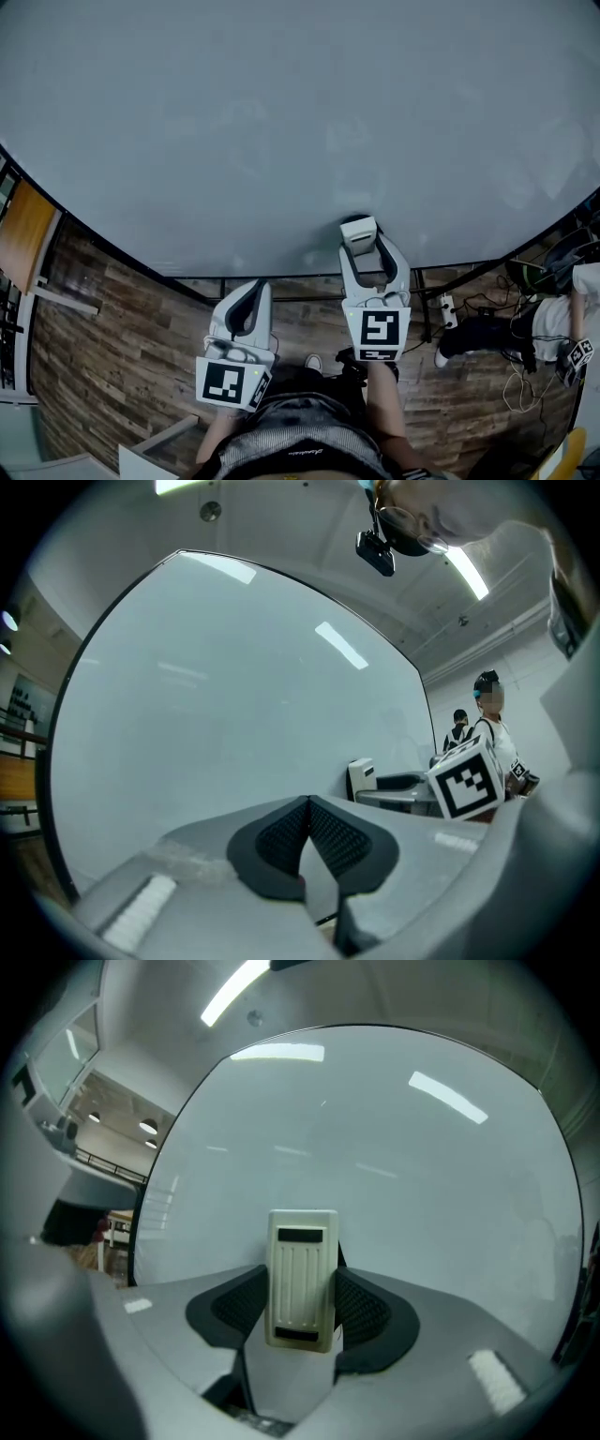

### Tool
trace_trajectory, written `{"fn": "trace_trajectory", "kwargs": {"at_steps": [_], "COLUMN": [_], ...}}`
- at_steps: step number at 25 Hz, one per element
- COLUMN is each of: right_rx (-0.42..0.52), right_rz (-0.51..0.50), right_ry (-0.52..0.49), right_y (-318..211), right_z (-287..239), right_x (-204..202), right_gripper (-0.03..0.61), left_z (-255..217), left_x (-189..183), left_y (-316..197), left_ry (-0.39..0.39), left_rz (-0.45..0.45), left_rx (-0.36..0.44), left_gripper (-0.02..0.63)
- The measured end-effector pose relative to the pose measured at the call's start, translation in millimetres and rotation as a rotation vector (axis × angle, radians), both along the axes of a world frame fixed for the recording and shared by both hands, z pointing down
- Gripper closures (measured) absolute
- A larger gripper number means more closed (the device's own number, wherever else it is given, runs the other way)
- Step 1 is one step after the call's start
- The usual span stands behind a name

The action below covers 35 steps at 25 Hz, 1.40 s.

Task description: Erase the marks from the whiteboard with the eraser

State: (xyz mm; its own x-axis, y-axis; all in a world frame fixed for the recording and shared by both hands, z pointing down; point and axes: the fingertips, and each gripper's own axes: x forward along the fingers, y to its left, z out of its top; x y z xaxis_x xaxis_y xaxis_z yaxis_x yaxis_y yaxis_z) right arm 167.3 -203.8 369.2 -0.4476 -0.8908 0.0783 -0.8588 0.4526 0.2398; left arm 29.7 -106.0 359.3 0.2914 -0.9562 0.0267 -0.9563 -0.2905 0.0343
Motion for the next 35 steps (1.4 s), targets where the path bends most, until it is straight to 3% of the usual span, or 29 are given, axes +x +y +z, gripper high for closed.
{"fn": "trace_trajectory", "kwargs": {"at_steps": [3, 14, 25, 35], "right_rx": [-0.003, 0.037, 0.024, 0.017], "right_rz": [-0.01, 0.012, 0.026, 0.175], "right_ry": [-0.035, -0.009, -0.005, -0.036], "right_y": [1, 17, 24, 19], "right_z": [-5, -14, -7, -6], "right_x": [3, 6, -36, -37], "right_gripper": [0.347, 0.347, 0.347, 0.348], "left_z": [3, -7, 0, 3], "left_x": [1, -4, -32, -73], "left_y": [1, 16, 17, 6], "left_ry": [0.015, 0.025, 0.037, 0.038], "left_rz": [-0.004, -0.017, 0.038, 0.072], "left_rx": [-0.006, 0.025, 0.016, 0.002], "left_gripper": [0.609, 0.609, 0.609, 0.609]}}
